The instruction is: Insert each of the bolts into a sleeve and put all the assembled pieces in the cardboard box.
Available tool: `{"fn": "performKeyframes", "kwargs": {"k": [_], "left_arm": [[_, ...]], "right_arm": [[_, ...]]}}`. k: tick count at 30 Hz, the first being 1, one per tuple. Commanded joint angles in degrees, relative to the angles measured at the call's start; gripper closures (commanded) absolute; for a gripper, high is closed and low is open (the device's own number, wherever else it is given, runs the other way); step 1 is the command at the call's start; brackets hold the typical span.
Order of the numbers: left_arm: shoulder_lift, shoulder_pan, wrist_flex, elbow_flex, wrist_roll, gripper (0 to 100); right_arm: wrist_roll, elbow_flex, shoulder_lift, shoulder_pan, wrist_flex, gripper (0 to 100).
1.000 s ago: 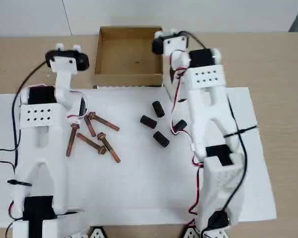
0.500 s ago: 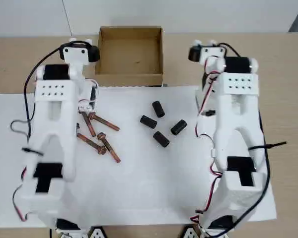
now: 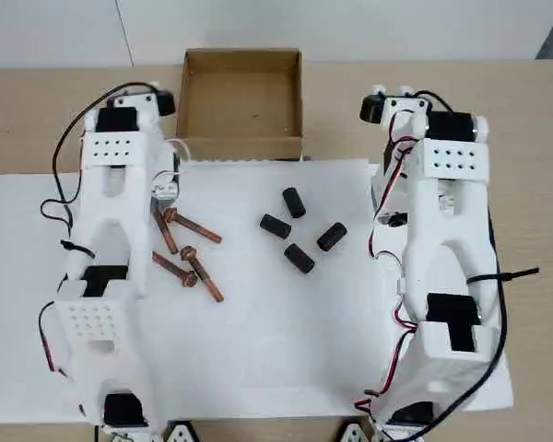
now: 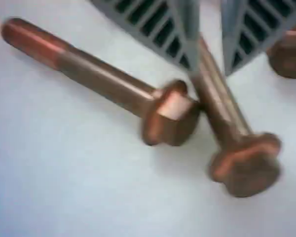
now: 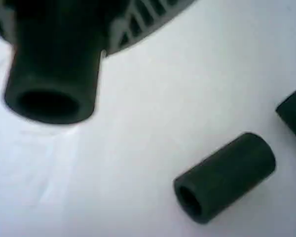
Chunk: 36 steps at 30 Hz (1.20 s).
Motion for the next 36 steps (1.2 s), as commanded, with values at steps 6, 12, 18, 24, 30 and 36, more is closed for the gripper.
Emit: {"fn": "performKeyframes", "kwargs": {"k": [6, 12, 18, 24, 30, 36], "left_arm": [[2.0, -1.8, -0.8, -2.5, 0.7, 90], [2.5, -1.8, -3.5, -2.2, 0.6, 90], [3.2, -1.8, -5.0, -2.2, 0.6, 90], [7.6, -2.1, -5.0, -2.2, 0.6, 90], [8.6, -1.8, -5.5, -2.2, 0.6, 90], [8.7, -2.1, -4.9, -2.2, 0.6, 91]], "right_arm": [[0.8, -0.4, -3.7, 1.2, 0.3, 99.5], [0.8, -0.4, -3.6, 1.0, 0.3, 99.5], [0.9, -0.4, -3.7, 1.3, 0.4, 99.5], [0.9, -0.4, -3.8, 1.2, 0.4, 99.5], [0.8, -0.4, -3.9, 1.2, 0.5, 99.5], [0.8, -0.4, -3.9, 1.2, 0.6, 99.5]]}}
